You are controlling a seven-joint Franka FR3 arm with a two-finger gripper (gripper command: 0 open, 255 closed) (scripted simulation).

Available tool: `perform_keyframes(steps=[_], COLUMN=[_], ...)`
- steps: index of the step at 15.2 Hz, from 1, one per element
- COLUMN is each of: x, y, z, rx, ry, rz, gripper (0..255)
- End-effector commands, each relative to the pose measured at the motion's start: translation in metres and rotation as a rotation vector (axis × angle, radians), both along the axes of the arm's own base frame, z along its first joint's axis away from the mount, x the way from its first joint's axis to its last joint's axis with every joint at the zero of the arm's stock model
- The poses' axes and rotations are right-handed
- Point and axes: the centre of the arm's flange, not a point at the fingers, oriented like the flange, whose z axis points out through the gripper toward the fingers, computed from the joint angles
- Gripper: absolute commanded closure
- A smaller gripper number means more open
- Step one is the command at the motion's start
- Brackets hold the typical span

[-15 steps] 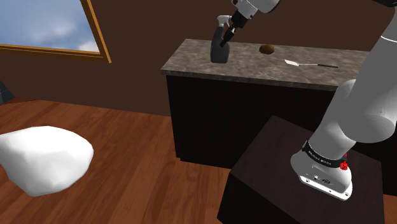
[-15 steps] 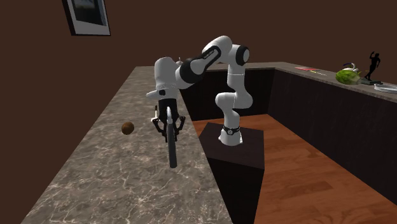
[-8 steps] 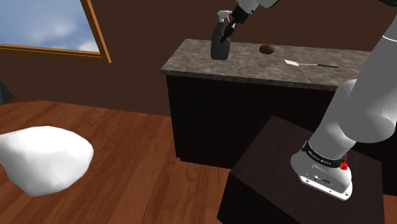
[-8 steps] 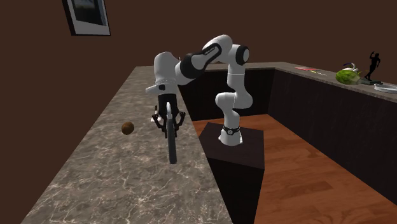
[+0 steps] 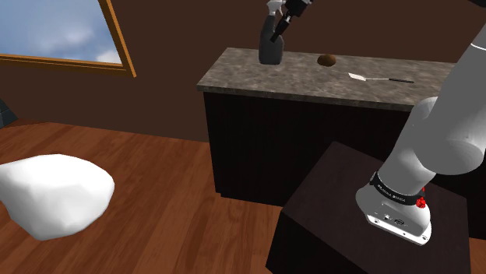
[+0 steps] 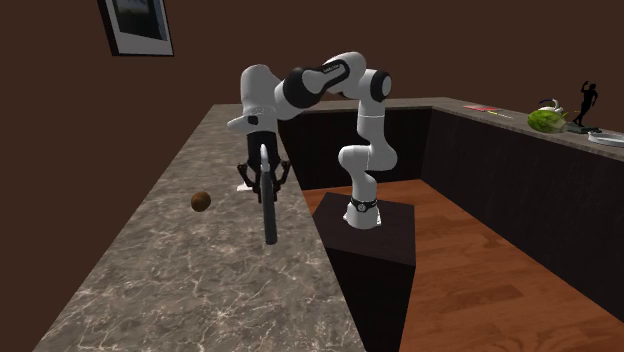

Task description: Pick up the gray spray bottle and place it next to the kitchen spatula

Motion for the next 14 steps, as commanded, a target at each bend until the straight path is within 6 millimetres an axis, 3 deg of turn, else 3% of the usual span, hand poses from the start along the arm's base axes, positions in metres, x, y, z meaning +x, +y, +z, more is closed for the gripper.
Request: perform_keyframes(steps=[1,14], x=[0.0,0.0], y=[-0.001,-0.001], z=[0.011,0.08], rx=[0.0,0.0], ry=[0.0,0.0], rz=[0.0,0.0], gripper=[255,255])
